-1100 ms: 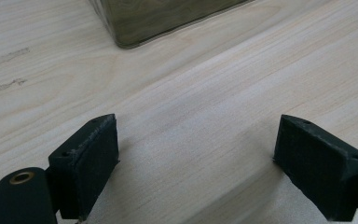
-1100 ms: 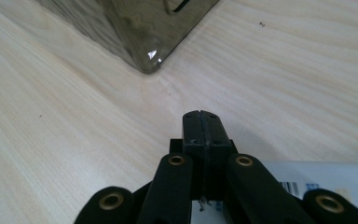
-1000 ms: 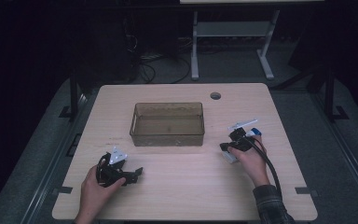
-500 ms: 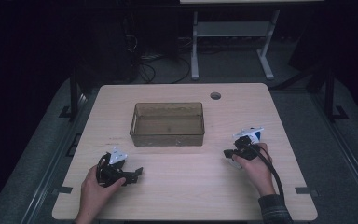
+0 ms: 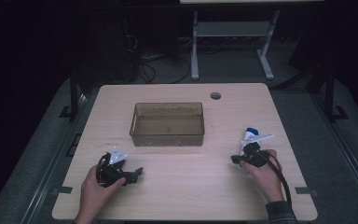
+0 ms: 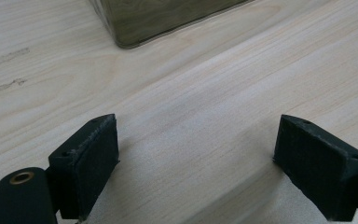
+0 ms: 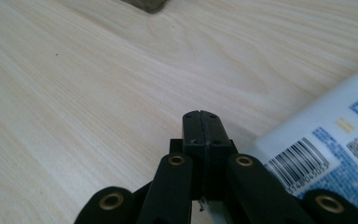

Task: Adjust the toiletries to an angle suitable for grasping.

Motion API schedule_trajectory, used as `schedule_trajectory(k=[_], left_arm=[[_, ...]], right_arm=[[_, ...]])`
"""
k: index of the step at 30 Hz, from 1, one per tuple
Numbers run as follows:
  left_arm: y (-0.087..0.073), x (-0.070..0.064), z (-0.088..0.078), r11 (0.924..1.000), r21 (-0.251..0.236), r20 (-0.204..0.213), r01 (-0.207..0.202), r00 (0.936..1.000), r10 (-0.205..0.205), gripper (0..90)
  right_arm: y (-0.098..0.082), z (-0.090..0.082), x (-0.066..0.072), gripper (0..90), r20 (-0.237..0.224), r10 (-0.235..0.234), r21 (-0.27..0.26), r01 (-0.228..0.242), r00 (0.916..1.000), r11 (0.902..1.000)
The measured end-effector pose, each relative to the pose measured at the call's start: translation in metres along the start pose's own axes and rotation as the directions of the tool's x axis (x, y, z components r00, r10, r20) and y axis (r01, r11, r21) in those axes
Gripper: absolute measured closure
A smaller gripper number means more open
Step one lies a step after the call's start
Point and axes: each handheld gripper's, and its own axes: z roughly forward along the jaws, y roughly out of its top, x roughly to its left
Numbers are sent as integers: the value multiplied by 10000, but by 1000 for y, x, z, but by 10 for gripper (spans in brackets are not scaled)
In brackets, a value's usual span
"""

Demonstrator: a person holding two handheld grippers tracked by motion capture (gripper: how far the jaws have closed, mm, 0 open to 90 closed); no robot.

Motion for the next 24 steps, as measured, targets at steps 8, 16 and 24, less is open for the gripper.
schedule_trajectory(k=[8, 16, 24], left_arm=[[0, 0, 0, 10000, 0, -3, 6, 10000, -6, 125], [0, 0, 0, 10000, -34, -2, 49, 10000, -49, 125], [0, 0, 0, 10000, -35, 2, 41, 10000, -41, 125]], right_arm=[[-5, -15, -1, 900, -99, 106, -445, -110, 9999, 9989], [5, -27, -16, 900, 377, 288, -1014, -248, 9989, 9945], [14, -32, -49, 900, 1281, 981, -1513, -783, 9869, 9854]])
